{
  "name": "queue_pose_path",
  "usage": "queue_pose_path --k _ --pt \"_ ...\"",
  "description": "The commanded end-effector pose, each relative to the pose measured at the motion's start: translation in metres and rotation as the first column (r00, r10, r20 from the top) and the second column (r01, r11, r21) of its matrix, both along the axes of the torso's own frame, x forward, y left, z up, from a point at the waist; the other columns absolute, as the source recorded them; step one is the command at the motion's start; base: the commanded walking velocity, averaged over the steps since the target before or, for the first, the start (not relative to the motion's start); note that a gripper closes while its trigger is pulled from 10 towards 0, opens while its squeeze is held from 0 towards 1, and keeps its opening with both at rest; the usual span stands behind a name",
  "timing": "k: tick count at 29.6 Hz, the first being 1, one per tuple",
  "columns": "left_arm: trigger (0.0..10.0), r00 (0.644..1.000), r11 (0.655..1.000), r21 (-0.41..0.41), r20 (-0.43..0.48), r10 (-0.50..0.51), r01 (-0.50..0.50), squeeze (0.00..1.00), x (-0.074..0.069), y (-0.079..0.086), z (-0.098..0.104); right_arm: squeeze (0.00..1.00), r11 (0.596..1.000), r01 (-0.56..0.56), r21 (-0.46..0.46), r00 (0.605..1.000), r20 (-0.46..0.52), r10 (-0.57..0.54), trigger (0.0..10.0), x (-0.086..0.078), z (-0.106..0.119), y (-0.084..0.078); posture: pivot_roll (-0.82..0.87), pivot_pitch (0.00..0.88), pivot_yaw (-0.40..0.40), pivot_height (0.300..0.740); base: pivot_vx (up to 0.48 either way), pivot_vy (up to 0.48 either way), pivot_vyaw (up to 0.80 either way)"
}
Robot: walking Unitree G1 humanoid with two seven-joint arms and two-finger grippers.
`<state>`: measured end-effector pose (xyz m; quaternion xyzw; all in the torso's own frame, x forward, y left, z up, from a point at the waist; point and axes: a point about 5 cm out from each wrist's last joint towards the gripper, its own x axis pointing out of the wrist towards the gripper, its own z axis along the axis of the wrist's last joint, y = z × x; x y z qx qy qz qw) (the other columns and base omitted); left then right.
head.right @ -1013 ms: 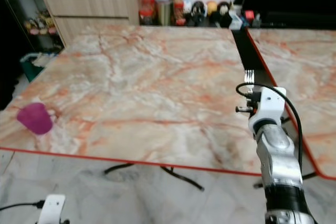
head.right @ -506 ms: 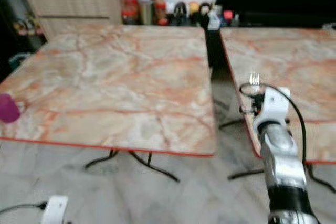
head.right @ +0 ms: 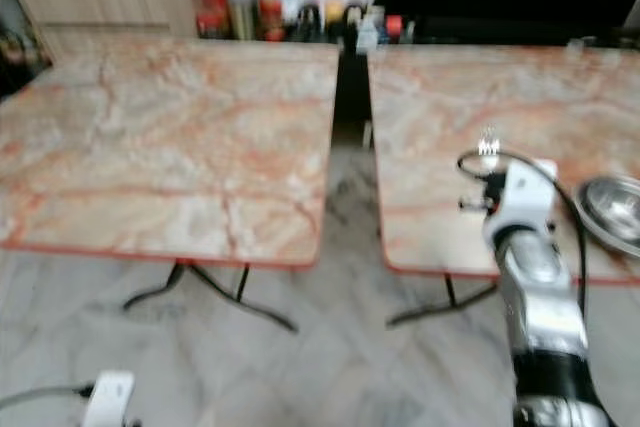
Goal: Setting the table
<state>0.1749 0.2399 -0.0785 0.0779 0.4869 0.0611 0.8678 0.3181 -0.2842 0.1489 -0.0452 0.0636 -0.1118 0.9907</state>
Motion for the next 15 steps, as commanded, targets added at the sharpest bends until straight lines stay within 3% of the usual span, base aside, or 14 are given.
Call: queue_pose_path --k 1,15 --pt "10.0 1.000 1.000 0.023 -0.013 0.003 -0.003 0.00 -0.0023 0.0083 0.0011 0.00 1.000 -0.019 0.005 1.000 0.018 0.019 10.0 0.0050 0.0055 0.0080 0.01 0.012 0.000 0.740 0.000 -0.364 0.00" --pt "10.0 1.000 1.000 0.024 -0.011 0.000 0.000 0.00 -0.0018 0.0091 0.0016 0.00 1.000 -0.004 0.009 1.000 0.011 0.004 10.0 0.0041 0.0060 0.0077 0.01 0.012 0.006 0.740 0.000 -0.354 0.00"
